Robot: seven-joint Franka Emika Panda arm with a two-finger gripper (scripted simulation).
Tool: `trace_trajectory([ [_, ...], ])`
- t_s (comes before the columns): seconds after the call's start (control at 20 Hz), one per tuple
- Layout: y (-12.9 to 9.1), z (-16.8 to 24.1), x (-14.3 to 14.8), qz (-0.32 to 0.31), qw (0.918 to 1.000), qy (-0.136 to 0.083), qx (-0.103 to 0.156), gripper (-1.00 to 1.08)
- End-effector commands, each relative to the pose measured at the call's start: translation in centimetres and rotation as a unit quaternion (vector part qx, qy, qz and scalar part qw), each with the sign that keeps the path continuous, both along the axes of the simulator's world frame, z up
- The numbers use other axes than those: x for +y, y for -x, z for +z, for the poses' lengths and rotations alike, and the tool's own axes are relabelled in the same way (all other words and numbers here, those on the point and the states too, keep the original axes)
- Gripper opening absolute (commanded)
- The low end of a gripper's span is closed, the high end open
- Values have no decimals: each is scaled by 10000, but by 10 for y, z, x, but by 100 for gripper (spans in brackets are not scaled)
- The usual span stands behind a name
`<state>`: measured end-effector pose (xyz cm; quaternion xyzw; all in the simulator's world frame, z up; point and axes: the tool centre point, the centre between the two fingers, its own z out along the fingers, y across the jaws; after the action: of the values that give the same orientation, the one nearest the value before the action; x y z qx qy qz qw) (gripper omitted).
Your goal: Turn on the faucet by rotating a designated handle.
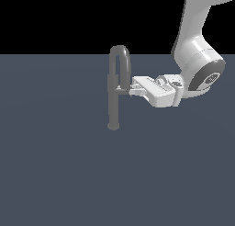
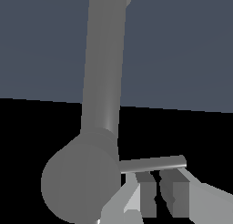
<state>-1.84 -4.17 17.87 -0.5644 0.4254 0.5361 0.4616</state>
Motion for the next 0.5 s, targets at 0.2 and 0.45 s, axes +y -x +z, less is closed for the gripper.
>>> trace_trajectory([
  [0.2, -5, -16, 0, -30, 10000, 16, 69, -100],
  [0.45, -10, -39, 2, -71, 9998, 43, 190, -100],
])
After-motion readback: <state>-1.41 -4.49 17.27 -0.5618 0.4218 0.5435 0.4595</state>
